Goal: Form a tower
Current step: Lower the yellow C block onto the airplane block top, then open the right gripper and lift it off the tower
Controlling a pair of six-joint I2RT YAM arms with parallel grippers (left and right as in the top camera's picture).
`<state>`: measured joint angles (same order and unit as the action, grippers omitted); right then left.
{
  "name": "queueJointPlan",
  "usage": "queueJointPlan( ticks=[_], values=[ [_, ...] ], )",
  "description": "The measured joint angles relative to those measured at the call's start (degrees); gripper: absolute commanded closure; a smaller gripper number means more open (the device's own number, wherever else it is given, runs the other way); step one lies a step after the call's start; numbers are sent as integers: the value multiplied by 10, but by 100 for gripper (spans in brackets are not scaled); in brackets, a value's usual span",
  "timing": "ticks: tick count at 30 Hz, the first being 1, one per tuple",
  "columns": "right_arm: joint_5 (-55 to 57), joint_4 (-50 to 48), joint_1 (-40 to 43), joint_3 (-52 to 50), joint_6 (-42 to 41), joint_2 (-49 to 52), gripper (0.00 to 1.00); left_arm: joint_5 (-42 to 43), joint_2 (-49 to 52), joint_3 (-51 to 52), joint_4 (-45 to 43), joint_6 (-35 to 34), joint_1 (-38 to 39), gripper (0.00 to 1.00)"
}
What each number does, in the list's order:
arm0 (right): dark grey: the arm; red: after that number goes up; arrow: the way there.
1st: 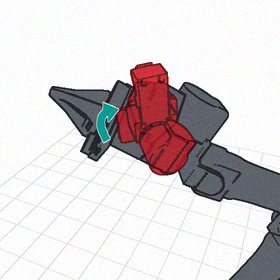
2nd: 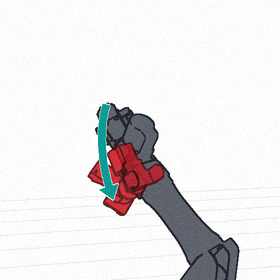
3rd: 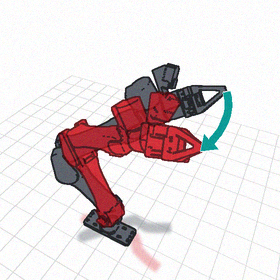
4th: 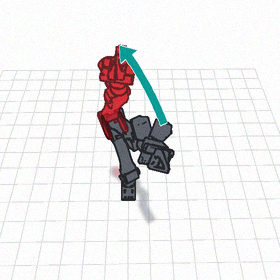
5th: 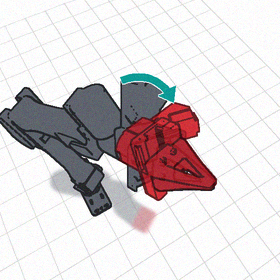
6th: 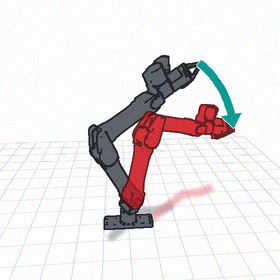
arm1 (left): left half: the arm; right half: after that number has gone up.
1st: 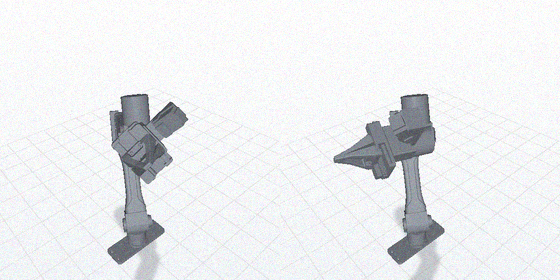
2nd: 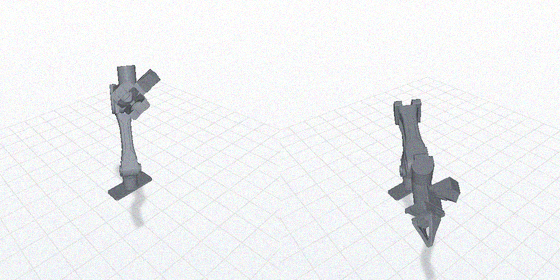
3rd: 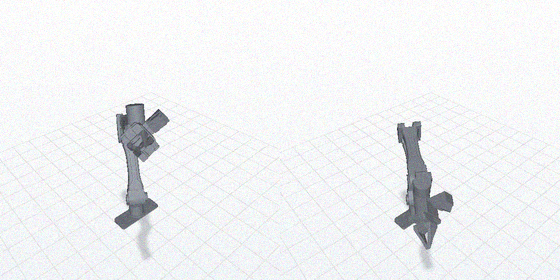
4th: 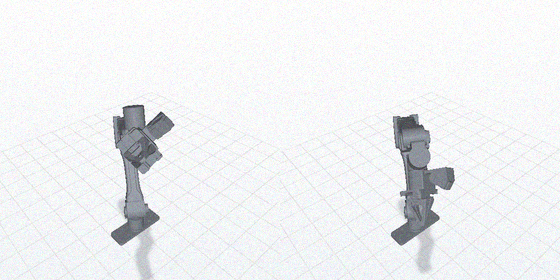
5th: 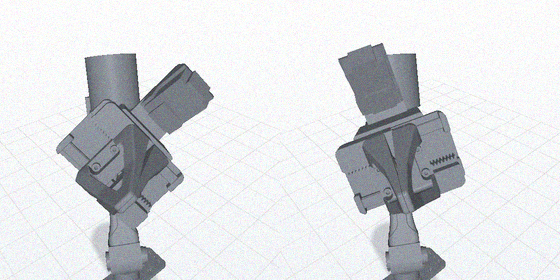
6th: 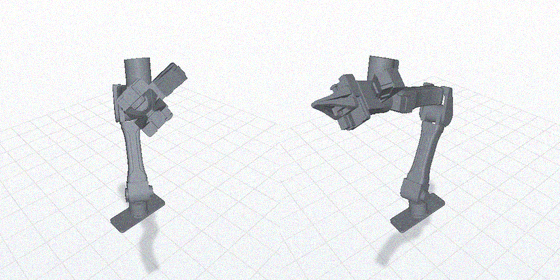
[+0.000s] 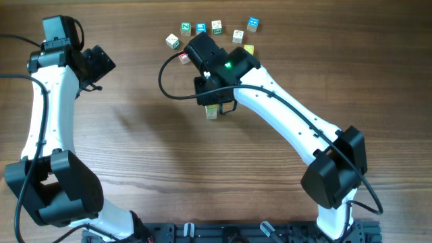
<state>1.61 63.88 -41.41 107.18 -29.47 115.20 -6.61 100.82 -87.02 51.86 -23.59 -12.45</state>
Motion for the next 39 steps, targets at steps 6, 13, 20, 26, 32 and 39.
queueJointPlan(
  ticks=[6, 13, 20, 26, 32, 39],
  values=[
    [-1, 3, 0, 0, 0, 0, 80, 0, 0, 0, 0, 0, 0, 0],
    [-1, 3, 0, 0, 0, 0, 71, 0, 0, 0, 0, 0, 0, 0],
    [-1, 3, 0, 0, 2, 0, 54, 0, 0, 0, 0, 0, 0, 0],
    [-1, 3, 0, 0, 2, 0, 36, 0, 0, 0, 0, 0, 0, 0],
    [3, -20, 0, 0, 4, 0, 8, 0, 0, 0, 0, 0, 0, 0],
    [56, -72, 30, 0, -3, 0, 3, 0, 0, 0, 0, 0, 0, 0]
  ],
)
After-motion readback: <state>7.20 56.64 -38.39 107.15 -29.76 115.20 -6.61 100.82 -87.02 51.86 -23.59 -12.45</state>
